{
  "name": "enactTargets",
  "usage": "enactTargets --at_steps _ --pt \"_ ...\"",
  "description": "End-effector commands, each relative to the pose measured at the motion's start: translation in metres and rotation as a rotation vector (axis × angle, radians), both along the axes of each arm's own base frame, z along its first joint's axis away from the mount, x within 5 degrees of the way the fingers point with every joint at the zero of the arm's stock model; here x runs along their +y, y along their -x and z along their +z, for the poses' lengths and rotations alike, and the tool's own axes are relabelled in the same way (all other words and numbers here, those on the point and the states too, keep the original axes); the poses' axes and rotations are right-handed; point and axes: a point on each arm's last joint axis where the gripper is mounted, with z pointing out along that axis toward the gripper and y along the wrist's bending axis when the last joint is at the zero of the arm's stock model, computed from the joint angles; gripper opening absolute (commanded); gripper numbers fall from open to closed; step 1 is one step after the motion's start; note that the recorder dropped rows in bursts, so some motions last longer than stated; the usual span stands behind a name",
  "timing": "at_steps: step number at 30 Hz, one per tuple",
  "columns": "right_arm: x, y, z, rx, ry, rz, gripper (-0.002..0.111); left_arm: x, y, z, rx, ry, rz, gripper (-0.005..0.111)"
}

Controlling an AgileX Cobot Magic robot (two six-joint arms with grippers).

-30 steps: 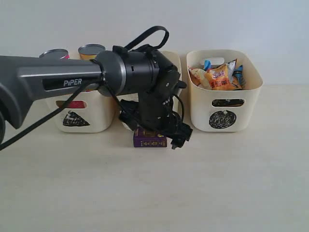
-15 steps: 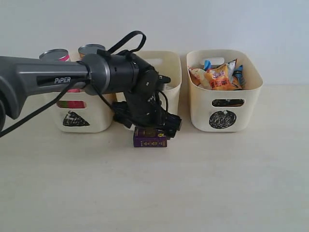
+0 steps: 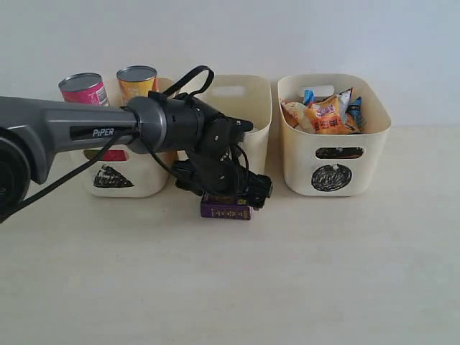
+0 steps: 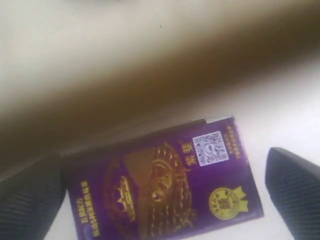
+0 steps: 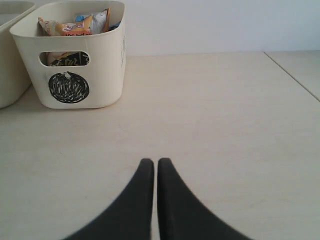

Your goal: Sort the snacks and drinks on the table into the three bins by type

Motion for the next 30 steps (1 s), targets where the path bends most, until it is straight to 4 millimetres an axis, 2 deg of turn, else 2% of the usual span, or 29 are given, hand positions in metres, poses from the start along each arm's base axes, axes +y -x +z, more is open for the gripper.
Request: enactTargets --at_steps 1,4,6,8,11,22,27,30 --pt "0.0 0.0 -0.001 -0.01 0.003 -0.001 0.0 -0.001 0.0 -0.021 0.019 -0.005 -0.006 0.086" --pt "0.0 0.0 -0.001 -0.01 0.003 -0.001 0.0 0.0 0.0 -0.018 0.015 -0.019 -0.01 0.06" --pt "0.0 0.0 -0.001 -0.01 0.003 -0.001 0.0 0.0 0.0 -0.012 0.004 -0.02 -0.014 0.053" --pt "0.0 0.0 -0.001 -0.005 0.003 -0.001 0.0 0.001 0.0 -0.004 -0.008 -0.023 -0.016 0.039" --pt "0.0 0.0 -0.001 -0.005 -0.005 0.0 0.0 0.003 0.001 0.008 -0.018 -0.03 -0.016 0.006" --pt "0.0 0.0 -0.001 -0.005 -0.005 0.0 0.0 0.01 0.009 0.048 -0.013 -0.061 -0.012 0.004" --pt "0.0 0.0 -0.001 -0.005 -0.005 0.0 0.0 0.001 0.023 0.066 -0.022 -0.081 -0.081 0.004" --pt "0.0 0.0 -0.001 -0.005 -0.005 0.0 0.0 -0.007 0.032 0.083 -0.056 -0.082 -0.145 0.004"
